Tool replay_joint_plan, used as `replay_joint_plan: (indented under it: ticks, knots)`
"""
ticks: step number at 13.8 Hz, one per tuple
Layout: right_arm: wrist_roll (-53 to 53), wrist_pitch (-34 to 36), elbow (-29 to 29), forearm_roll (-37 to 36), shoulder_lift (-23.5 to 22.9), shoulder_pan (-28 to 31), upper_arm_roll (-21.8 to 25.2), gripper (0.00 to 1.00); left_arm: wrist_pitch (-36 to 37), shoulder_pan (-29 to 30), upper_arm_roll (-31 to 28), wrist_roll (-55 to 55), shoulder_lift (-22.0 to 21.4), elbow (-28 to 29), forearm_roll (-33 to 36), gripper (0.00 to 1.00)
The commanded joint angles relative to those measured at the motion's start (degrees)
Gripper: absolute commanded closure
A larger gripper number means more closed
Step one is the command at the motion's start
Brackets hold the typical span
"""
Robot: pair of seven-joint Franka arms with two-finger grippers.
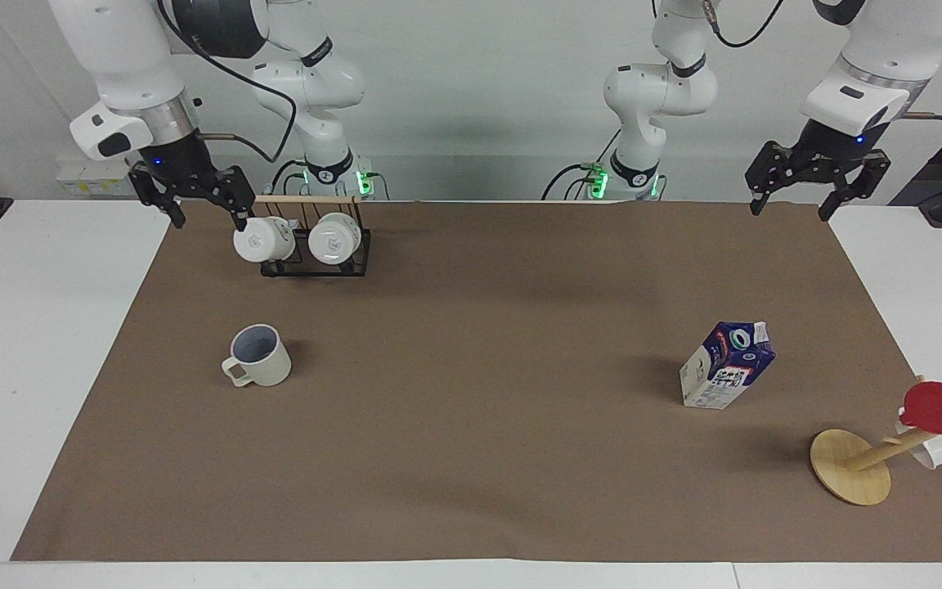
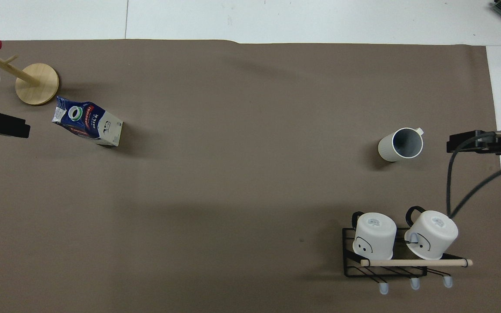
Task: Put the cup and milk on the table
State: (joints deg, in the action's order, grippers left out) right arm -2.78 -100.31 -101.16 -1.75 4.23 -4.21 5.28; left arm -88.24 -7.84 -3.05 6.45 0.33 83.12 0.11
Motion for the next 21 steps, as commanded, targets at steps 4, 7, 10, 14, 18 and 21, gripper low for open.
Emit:
replay_joint_plan:
  ticks: [4, 7, 10, 14, 18, 21]
  knots:
    - [1.1, -11.6, -5.6, 0.3, -6.3, -1.7, -0.4, 0.0, -1.3, 0.6, 0.3, 0.3, -1.0, 1.6, -0.8, 0.0]
    - [0.7, -20.8, -10.2, 0.3, -9.1, -2.6, -0.4, 0.0, -1.3, 0.6, 0.4, 0.3, -1.0, 1.6, -0.9, 0.0]
    - [1.4, -25.8, -12.6, 0.3, -11.5, -2.6, -0.4, 0.0, -1.2, 0.6, 0.4, 0.3, -1.1, 1.6, -0.9, 0.0]
    - [2.4, -32.0, -15.5, 0.3, -14.1, -2.5, -0.4, 0.0, -0.6, 0.3, 0.4, 0.5, -1.1, 1.5, -0.8, 0.0]
    - [5.3, -36.3, -17.7, 0.5, -15.4, -1.9, -0.4, 0.0, -0.3, 1.0, 0.4, 0.6, -1.2, 1.5, -0.8, 0.0]
    - [6.6, -36.2, -17.9, 0.5, -15.4, -1.6, -0.4, 0.21, -0.2, 1.9, 0.2, 0.6, -1.2, 1.5, -0.8, 0.0]
